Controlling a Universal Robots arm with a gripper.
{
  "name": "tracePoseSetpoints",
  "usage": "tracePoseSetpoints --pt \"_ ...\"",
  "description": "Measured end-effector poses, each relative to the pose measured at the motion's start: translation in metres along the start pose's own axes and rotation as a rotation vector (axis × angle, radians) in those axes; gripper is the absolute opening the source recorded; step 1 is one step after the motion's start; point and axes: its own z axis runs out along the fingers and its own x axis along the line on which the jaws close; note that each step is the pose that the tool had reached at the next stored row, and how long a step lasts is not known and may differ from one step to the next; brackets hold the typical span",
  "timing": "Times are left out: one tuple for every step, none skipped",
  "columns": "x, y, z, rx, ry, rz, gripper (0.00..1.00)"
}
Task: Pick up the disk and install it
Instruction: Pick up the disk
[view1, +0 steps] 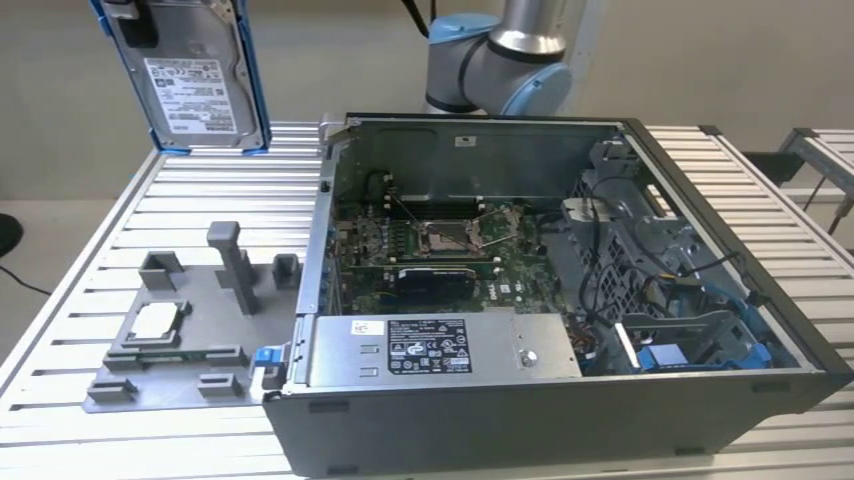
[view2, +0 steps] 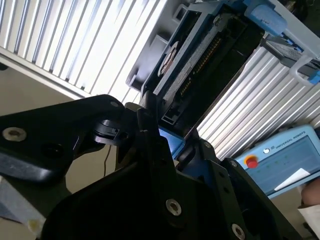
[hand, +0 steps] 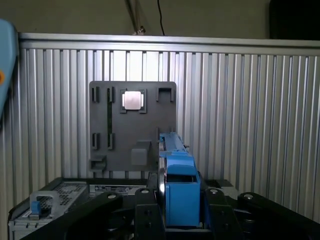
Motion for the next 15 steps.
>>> tracePoseSetpoints --pt "0.0 -0.0018 -0.0001 0.0 0.0 0.0 0.0" --pt "0.0 -0.0037 -0.0001 -0.0001 0.0 0.0 0.0" --pt "0.0 -0.0056 -0.0002 -0.0001 0.0 0.0 0.0" --pt "0.0001 -0.0075 -0.0002 -0.0001 0.0 0.0 0.0" --pt "0.0001 -0.0094 -0.0003 0.0 0.0 0.0 0.0" --pt "0.0001 -0.0113 -0.0003 0.0 0.0 0.0 0.0" --pt "0.0001 -0.0133 -0.0004 0.0 0.0 0.0 0.0" --pt "0.0001 -0.0153 -0.0005 -0.0001 0.0 0.0 0.0" --pt "0.0001 -0.0173 -0.0005 -0.0001 0.0 0.0 0.0" --pt "0.0001 -0.0195 -0.0006 -0.0001 0.0 0.0 0.0" --pt "0.0001 -0.0217 -0.0006 0.0 0.0 0.0 0.0" --pt "0.0002 -0.0241 -0.0007 0.0 0.0 0.0 0.0" --pt "0.0002 -0.0264 -0.0007 0.0 0.0 0.0 0.0" --pt "0.0002 -0.0288 -0.0008 -0.0001 0.0 0.0 0.0" --pt "0.0002 -0.0311 -0.0009 -0.0001 0.0 0.0 0.0"
